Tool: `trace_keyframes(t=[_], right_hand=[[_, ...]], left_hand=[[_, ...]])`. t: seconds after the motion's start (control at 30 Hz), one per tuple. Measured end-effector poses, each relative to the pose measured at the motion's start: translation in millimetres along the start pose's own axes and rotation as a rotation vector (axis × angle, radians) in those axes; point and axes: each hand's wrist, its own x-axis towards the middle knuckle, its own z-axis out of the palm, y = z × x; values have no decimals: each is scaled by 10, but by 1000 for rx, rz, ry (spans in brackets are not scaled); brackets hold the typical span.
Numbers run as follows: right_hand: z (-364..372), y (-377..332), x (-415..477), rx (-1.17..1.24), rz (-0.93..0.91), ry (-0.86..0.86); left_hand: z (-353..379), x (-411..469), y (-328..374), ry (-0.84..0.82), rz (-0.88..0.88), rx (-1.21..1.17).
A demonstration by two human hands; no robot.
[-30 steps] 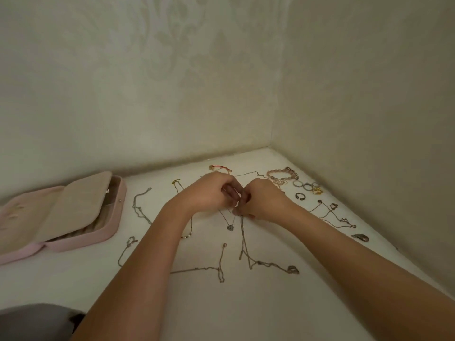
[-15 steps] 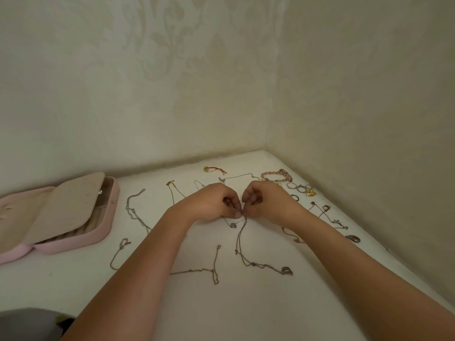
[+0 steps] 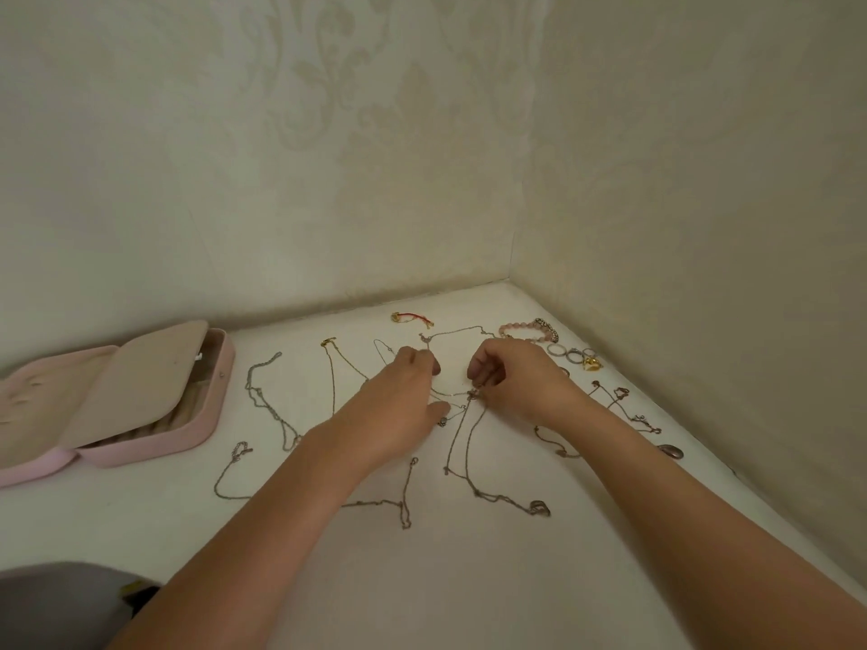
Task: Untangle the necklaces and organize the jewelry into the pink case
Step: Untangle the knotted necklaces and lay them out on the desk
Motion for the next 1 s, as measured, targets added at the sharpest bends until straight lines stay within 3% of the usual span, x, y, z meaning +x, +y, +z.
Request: trace_keyframes(t=[0.13, 0.33, 0.47, 0.57, 0.63, 0.73, 1.0], right_hand=[[-1, -12, -11, -104, -48, -6], [-16, -66, -27, -215, -81, -43], [-28, -66, -56, -132, -100, -6], [-47, -50, -85, 15, -117, 41], [-60, -44, -131, 122, -113, 58], [-86, -25, -195, 263, -111, 74], [-182, 103, -157, 425, -83, 176]], left_hand=[[88, -335, -32, -45, 113, 42], [-6, -483, -208, -128, 52, 123], [-157, -517, -226, -124, 16, 190], [-244, -417, -122, -42, 38, 71], [-221, -245, -43, -10, 63, -131], [-137, 67, 36, -72, 63, -400], [-50, 467, 120, -123, 60, -558]])
